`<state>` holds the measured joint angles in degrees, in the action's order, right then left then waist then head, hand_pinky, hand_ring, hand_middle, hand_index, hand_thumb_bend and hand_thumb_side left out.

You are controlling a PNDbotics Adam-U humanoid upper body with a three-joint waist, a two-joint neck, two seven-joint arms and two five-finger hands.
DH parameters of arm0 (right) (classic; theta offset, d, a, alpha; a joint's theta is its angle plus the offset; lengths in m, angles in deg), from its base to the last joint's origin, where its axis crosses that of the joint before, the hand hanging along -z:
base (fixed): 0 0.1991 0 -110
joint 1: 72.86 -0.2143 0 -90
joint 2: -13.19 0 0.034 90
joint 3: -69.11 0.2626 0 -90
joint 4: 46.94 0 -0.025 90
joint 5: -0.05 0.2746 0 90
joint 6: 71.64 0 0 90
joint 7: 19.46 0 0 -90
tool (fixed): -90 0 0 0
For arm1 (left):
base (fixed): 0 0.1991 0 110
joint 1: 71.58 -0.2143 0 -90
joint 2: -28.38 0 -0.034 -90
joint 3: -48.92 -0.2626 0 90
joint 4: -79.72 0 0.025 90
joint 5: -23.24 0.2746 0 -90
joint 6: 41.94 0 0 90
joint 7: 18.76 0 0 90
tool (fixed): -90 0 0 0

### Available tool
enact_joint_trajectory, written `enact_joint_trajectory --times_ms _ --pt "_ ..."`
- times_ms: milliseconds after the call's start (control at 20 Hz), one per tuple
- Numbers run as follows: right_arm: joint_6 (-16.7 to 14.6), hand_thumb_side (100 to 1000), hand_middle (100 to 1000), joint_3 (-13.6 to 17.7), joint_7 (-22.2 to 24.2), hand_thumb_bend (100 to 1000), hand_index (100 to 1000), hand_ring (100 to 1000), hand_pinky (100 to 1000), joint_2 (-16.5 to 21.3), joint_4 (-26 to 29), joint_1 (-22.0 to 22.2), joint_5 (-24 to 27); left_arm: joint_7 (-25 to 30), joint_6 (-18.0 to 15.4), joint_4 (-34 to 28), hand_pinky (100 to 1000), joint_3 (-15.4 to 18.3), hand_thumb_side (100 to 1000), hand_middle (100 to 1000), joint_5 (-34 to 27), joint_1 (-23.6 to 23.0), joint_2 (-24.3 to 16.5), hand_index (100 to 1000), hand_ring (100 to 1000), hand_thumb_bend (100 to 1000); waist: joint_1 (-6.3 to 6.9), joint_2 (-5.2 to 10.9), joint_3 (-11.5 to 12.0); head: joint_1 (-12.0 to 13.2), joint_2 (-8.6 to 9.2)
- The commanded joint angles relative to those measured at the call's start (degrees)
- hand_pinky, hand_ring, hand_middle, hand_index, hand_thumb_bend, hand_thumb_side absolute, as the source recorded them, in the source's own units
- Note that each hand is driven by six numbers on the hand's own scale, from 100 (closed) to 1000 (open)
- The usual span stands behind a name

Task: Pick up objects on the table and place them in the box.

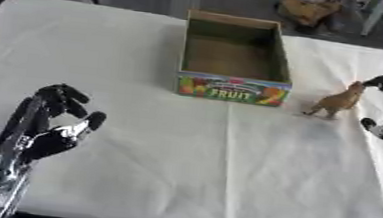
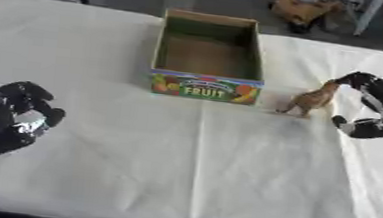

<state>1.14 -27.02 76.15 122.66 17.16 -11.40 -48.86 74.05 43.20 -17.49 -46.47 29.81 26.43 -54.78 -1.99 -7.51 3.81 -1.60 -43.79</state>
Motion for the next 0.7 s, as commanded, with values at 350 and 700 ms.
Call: enact_joint_trajectory --times_ms 350,700 --pt "-0.9 126 850 -0.3 0.2 343 893 818 783 0.9 0.0 -2.2 -2.1 0.2 -0.1 -0.6 555 -0.1 369 541 0.0 0.2 -0.9 584 504 623 0.06 0.83 0.1 -0.2 -0.33" --pt "-1.4 102 850 -0.7 0.5 370 893 819 784 0.4 -0.5 -3.2 -3.1 0.3 -0.1 -0.6 554 -0.1 373 541 0.0 0.3 -0.8 584 504 621 -0.01 0.81 0.2 -0.3 -0.33"
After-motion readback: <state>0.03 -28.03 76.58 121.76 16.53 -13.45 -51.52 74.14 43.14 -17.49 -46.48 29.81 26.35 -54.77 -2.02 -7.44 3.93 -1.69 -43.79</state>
